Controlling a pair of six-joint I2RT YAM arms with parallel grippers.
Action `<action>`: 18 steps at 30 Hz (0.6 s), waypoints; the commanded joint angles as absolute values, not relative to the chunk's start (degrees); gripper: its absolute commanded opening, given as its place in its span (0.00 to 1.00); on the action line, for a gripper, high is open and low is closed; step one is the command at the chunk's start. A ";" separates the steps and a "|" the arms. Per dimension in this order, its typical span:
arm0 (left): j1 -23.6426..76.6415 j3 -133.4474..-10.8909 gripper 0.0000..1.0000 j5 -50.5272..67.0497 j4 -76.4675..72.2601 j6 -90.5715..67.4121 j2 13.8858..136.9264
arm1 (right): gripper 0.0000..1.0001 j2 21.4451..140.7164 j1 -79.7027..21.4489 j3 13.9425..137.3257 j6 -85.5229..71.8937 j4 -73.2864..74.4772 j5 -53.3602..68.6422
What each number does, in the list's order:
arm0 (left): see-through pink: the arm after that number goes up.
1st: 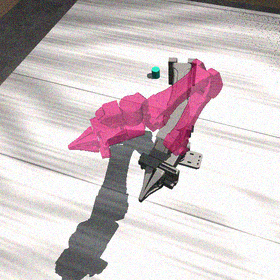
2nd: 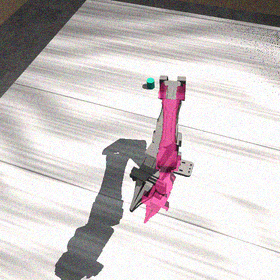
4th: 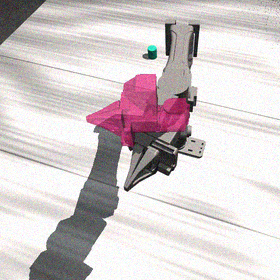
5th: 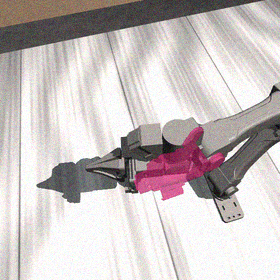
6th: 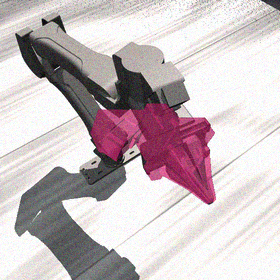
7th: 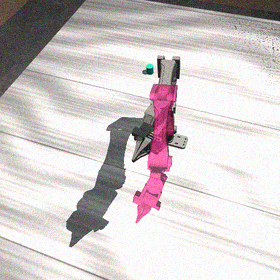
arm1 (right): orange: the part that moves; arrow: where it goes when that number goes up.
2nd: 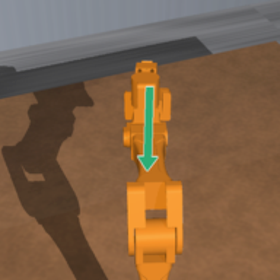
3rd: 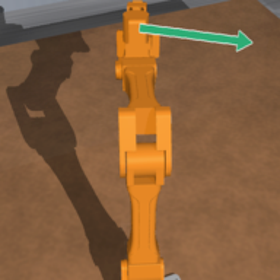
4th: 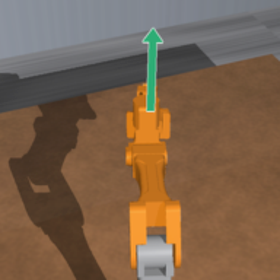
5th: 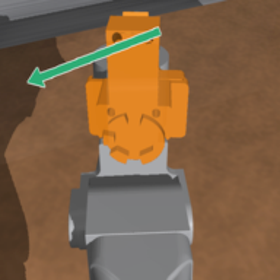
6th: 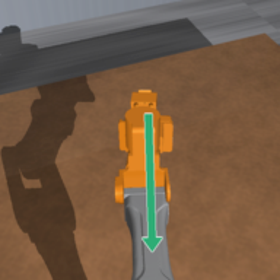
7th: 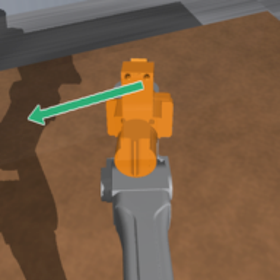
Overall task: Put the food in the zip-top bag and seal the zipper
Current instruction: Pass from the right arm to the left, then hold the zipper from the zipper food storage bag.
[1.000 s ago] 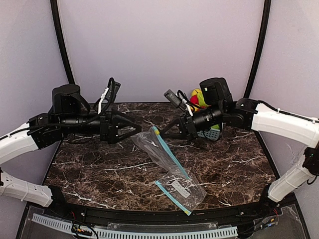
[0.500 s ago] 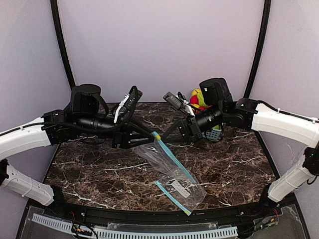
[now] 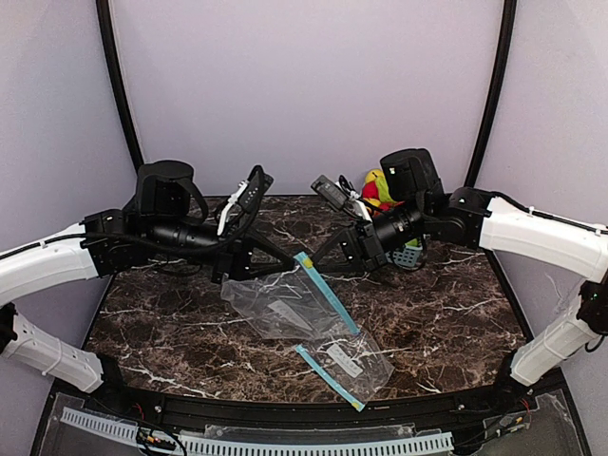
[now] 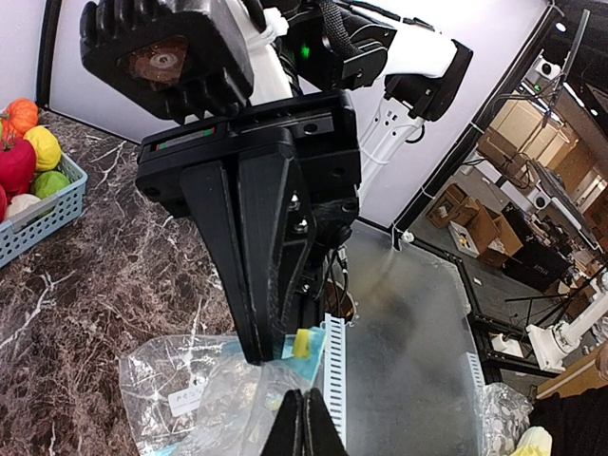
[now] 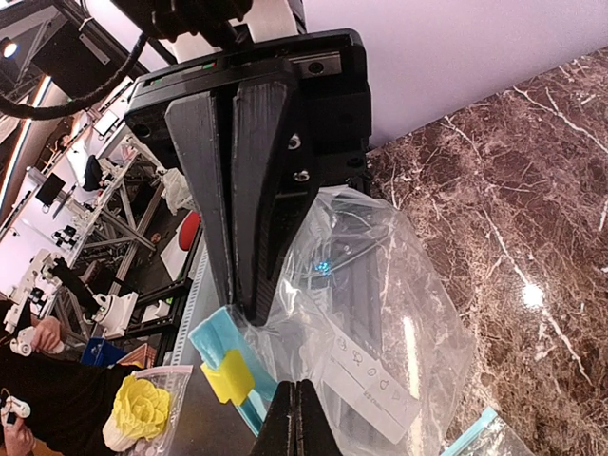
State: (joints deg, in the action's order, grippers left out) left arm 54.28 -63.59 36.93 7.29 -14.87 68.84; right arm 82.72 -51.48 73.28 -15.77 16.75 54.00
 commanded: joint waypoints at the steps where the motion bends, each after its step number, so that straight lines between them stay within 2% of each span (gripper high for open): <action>1: 54.58 -64.15 0.01 37.93 5.27 -15.91 68.80 | 0.00 81.43 -51.64 73.29 -16.41 15.41 52.52; 3: 54.65 -63.03 0.01 36.41 4.08 -16.67 68.26 | 0.00 80.95 -51.55 72.90 -16.64 15.23 51.67; 4: 54.61 -62.59 0.01 35.03 2.84 -17.26 67.97 | 0.04 80.63 -51.51 72.68 -16.78 15.21 51.09; 6: 54.58 -61.35 0.01 32.62 1.42 -18.08 67.10 | 0.24 79.78 -51.32 72.11 -17.00 15.14 49.87; 8: 54.64 -60.80 0.01 30.39 1.56 -18.70 66.50 | 0.55 78.64 -50.94 71.54 -17.22 15.19 47.76; 9: 54.66 -61.12 0.01 28.19 2.23 -19.04 66.33 | 0.67 77.87 -50.61 71.15 -17.32 15.24 46.41; 10: 54.66 -61.28 0.01 27.28 3.74 -19.10 66.30 | 0.71 77.08 -50.35 70.77 -17.33 15.17 45.29; 15: 54.65 -62.20 0.01 25.73 6.69 -19.66 66.31 | 0.73 73.78 -50.08 69.74 -17.25 13.86 41.27; 18: 54.65 -62.26 0.01 26.45 6.84 -20.39 66.72 | 0.66 72.51 -50.73 69.34 -17.73 11.32 39.30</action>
